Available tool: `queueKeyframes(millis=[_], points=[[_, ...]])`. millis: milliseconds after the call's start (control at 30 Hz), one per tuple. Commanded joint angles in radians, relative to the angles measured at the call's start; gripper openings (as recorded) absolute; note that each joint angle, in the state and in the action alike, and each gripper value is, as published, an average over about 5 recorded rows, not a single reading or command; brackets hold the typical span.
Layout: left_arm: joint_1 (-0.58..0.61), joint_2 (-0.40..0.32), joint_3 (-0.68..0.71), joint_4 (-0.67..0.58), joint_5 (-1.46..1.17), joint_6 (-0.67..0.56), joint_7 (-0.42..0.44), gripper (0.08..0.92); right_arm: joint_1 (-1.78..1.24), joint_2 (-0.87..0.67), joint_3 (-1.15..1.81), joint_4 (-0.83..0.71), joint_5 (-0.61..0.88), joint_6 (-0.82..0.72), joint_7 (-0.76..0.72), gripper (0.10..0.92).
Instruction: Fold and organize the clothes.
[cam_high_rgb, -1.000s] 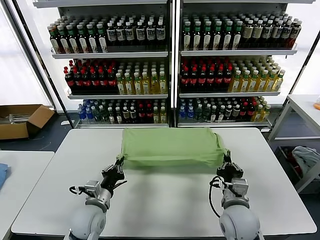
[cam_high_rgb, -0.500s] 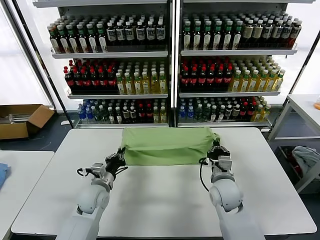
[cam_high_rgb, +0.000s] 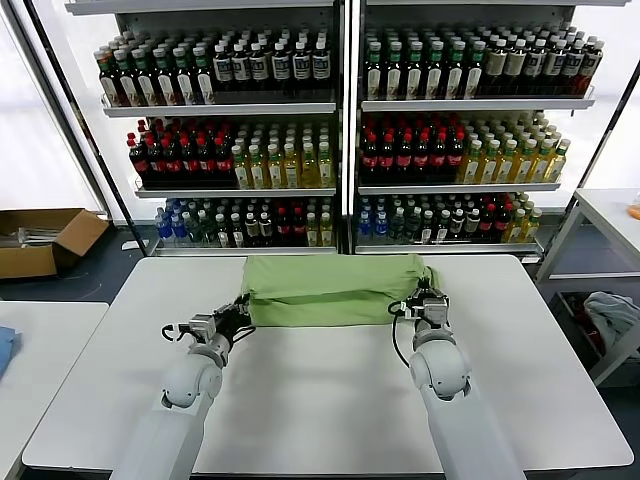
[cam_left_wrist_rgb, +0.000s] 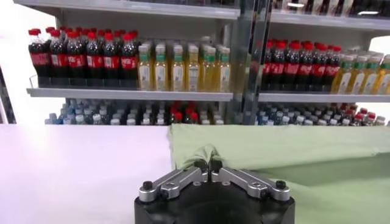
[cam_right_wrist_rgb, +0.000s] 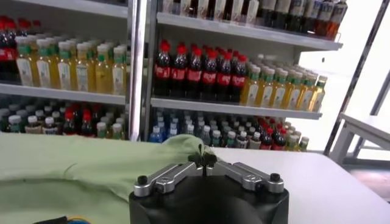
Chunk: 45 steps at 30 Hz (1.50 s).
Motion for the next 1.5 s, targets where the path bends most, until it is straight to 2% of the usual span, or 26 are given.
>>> queueKeyframes(millis=[33,267,600,700,800,1033,1300,1500], points=[[-0.024,0.002,0.002,0.027,0.013,0.007,-0.002,0.157,0.025,0.003,0.000,-0.053,0.014,-0.016,-0.010,0.291],[-0.016,0.006,-0.004,-0.038,0.022,0.011,-0.034,0.364,0.030,0.027,0.008,0.010,0.188,0.077,0.096,0.490],[0.000,0.007,-0.005,-0.091,0.027,0.030,-0.046,0.650,0.015,0.014,0.023,0.085,0.200,0.083,0.190,0.775],[0.012,0.012,-0.008,-0.112,0.026,0.046,-0.054,0.737,0.001,0.010,0.042,0.097,0.204,0.069,0.209,0.815],[0.038,0.022,-0.010,-0.142,0.029,0.066,-0.055,0.800,-0.042,-0.007,0.050,0.143,0.200,0.020,0.208,0.822],[0.085,0.041,-0.015,-0.176,0.047,0.089,-0.052,0.823,-0.139,-0.050,0.059,0.222,0.176,-0.084,0.193,0.823],[0.100,0.043,-0.014,-0.178,0.050,0.103,-0.053,0.823,-0.153,-0.057,0.053,0.188,0.153,-0.093,0.200,0.823],[0.090,0.050,-0.014,-0.169,0.024,0.145,-0.061,0.823,-0.142,-0.068,0.027,0.153,0.191,-0.095,0.206,0.823]])
